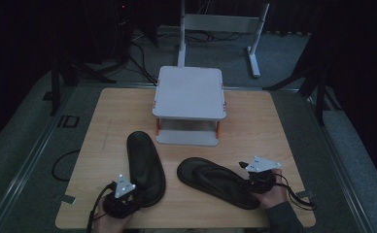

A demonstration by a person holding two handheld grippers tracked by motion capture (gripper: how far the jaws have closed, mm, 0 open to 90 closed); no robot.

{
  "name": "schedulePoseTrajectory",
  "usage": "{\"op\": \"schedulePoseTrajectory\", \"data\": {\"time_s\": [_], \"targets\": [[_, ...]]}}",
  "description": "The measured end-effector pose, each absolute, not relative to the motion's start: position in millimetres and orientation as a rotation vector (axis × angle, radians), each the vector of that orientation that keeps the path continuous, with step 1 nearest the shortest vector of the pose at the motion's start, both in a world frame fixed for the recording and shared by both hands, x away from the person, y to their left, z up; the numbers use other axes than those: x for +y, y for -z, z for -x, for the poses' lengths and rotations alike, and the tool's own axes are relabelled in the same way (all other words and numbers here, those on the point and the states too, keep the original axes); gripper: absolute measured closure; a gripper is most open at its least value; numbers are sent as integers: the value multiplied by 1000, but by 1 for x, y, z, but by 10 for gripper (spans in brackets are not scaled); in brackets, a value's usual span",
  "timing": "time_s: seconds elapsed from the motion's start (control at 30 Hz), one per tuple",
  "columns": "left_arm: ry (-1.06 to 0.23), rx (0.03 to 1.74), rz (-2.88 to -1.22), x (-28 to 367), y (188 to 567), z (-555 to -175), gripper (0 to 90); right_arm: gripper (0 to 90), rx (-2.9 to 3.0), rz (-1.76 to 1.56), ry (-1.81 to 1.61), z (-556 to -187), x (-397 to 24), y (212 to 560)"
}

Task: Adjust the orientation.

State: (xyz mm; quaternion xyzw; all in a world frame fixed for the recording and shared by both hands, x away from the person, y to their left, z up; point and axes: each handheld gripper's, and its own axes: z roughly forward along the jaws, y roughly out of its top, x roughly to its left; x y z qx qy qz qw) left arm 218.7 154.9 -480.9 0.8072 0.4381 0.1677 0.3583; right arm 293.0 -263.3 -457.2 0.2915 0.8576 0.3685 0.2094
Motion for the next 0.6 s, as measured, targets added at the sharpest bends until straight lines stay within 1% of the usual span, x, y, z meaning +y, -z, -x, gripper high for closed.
{"op": "schedulePoseTrajectory", "data": {"time_s": [0.03, 0.1, 0.2, 0.27, 0.4, 0.6], "targets": [[-410, 1072, -2115, 140, 483, -223, 591, 418, 2384, -815, -1029, -293, -263, 457], [-384, 1022, -2128, 127, 482, -227, 588, 418, 2383, -815, -1030, -293, -264, 457], [-349, 935, -2120, 113, 478, -232, 582, 418, 2385, -816, -1029, -293, -264, 458], [-353, 887, -2114, 109, 471, -233, 575, 418, 2386, -815, -1030, -294, -264, 458], [-380, 856, -2076, 122, 455, -230, 570, 424, 2388, -808, -1040, -294, -263, 456], [-524, 950, -2048, 163, 439, -243, 550, 443, 2403, -773, -1048, -299, -253, 454]]}}
